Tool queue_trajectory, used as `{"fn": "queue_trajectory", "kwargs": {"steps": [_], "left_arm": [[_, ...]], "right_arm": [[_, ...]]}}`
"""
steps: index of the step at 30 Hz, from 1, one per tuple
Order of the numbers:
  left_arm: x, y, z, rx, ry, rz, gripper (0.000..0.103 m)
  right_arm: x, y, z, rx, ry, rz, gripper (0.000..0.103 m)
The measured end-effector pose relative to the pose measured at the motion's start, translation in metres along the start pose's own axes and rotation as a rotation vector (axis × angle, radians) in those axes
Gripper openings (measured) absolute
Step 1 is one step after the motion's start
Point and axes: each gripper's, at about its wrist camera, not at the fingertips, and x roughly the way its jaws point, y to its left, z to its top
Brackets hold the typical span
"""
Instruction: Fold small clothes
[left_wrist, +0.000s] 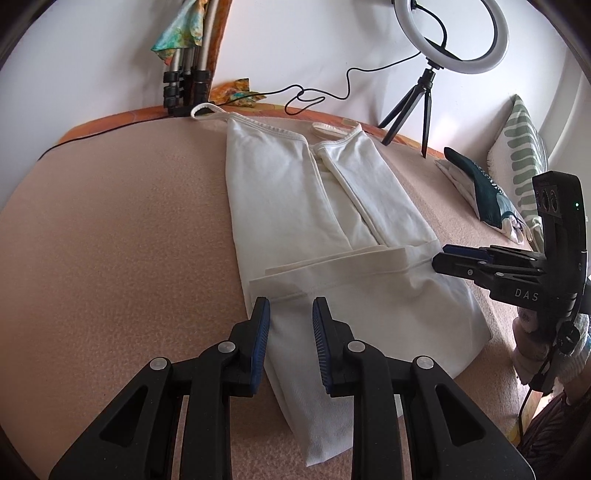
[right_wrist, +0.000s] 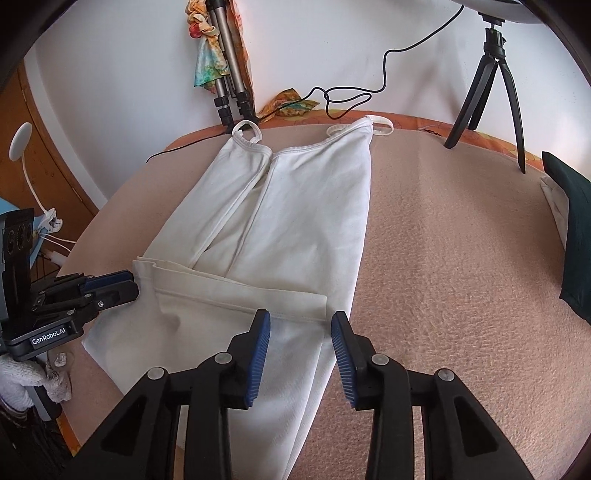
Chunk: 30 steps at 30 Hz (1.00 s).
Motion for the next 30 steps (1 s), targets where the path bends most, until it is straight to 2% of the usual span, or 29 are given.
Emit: {"fn": "queue_trajectory", "kwargs": {"steps": [3, 7, 10, 15, 16, 18, 19, 25, 29, 30], "left_arm": [[0.0, 0.0, -0.001, 0.001, -0.002, 0.004, 0.022], [0.001, -0.001, 0.0, 0.005, -0.001, 0.013, 0.022], [0.002, -0.002, 0.0, 0.01, 0.0, 0.025, 0.022], [0.003, -0.004, 0.0, 0.032, 0.001, 0.044, 0.022], [0.003, -0.004, 0.0, 0.032, 0.003, 0.046, 0.022], [0.002, -0.001, 0.001, 0.019, 0.008, 0.059, 0.022], [0.0, 0.001, 0.002, 0.006, 0.011, 0.06, 0.022], [-0.02, 0.024, 0.018, -0.114, -0.022, -0.008, 0.022], [-0.02, 0.036, 0.039, -0.14, -0.031, -0.051, 0.023], [-0.017, 0.039, 0.045, -0.144, -0.026, -0.055, 0.03]], "right_arm": [[0.002, 0.0, 0.0, -0.001, 0.004, 0.004, 0.038], [-0.004, 0.004, 0.0, -0.002, -0.019, 0.005, 0.005], [-0.014, 0.006, 0.002, 0.001, -0.05, -0.016, 0.004], [0.0, 0.009, -0.001, -0.035, 0.005, -0.101, 0.004], [0.001, 0.009, -0.001, -0.039, 0.01, -0.124, 0.007], [-0.001, 0.009, 0.001, -0.062, 0.01, -0.186, 0.028], [-0.006, 0.008, 0.002, -0.063, -0.005, -0.193, 0.034], [-0.023, -0.015, 0.016, 0.022, -0.049, -0.132, 0.034], [-0.028, -0.017, 0.03, 0.018, -0.075, -0.091, 0.034], [-0.027, -0.017, 0.034, 0.016, -0.077, -0.077, 0.034]]}}
